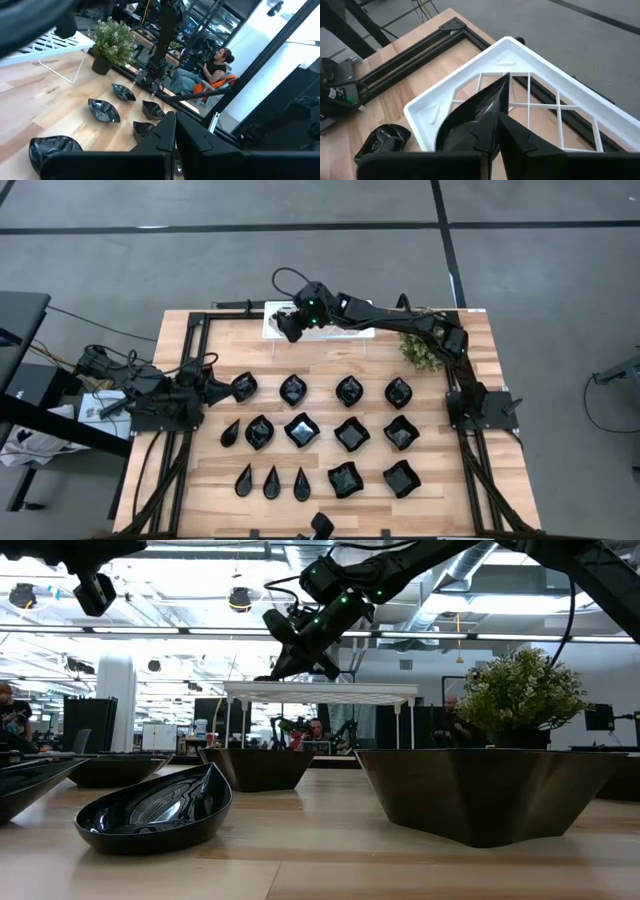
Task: Pick & Place Mini shaped plates
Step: Put the black drop shaped plate on the shelf
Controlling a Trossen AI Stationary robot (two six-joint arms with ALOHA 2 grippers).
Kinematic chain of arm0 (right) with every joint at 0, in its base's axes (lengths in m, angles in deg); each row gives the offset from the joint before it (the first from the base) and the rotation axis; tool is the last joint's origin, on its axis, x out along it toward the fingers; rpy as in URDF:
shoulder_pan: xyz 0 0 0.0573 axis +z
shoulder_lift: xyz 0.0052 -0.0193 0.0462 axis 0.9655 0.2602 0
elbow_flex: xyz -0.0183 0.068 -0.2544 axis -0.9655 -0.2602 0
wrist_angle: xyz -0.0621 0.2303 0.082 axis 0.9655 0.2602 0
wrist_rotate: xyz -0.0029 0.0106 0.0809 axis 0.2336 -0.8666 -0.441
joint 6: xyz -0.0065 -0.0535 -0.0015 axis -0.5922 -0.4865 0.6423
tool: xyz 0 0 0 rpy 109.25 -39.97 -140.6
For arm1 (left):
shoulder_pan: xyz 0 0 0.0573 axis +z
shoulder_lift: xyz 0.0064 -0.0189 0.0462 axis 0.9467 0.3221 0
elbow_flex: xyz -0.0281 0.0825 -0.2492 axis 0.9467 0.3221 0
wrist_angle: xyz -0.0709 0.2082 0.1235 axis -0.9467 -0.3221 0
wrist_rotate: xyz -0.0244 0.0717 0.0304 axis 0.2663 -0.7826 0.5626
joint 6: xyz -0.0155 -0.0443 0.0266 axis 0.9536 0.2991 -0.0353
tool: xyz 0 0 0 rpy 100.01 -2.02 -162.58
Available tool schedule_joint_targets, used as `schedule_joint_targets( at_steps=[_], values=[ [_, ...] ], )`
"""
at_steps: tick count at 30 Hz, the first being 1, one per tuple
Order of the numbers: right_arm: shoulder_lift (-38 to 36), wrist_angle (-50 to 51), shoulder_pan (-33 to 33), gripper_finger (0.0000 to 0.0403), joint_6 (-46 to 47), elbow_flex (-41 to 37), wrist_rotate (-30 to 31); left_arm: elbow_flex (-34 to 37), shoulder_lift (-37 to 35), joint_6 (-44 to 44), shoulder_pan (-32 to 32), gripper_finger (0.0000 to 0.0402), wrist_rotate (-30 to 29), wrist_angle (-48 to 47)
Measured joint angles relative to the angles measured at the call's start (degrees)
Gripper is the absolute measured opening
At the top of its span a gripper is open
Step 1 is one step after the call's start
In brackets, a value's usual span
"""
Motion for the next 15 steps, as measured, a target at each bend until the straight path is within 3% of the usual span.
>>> schedule_joint_targets(
  at_steps=[9,15],
  values=[
    [-0.39,0.02,-0.17,0.0027,-0.65,0.00,0.24,0.00,0.00,-2.36,0.02,0.0011,0.02,-0.07],
    [-0.53,3.26,0.56,0.0022,-4.81,6.49,1.31,0.02,0.02,-2.36,0.02,0.0011,0.08,-0.35]
  ],
)
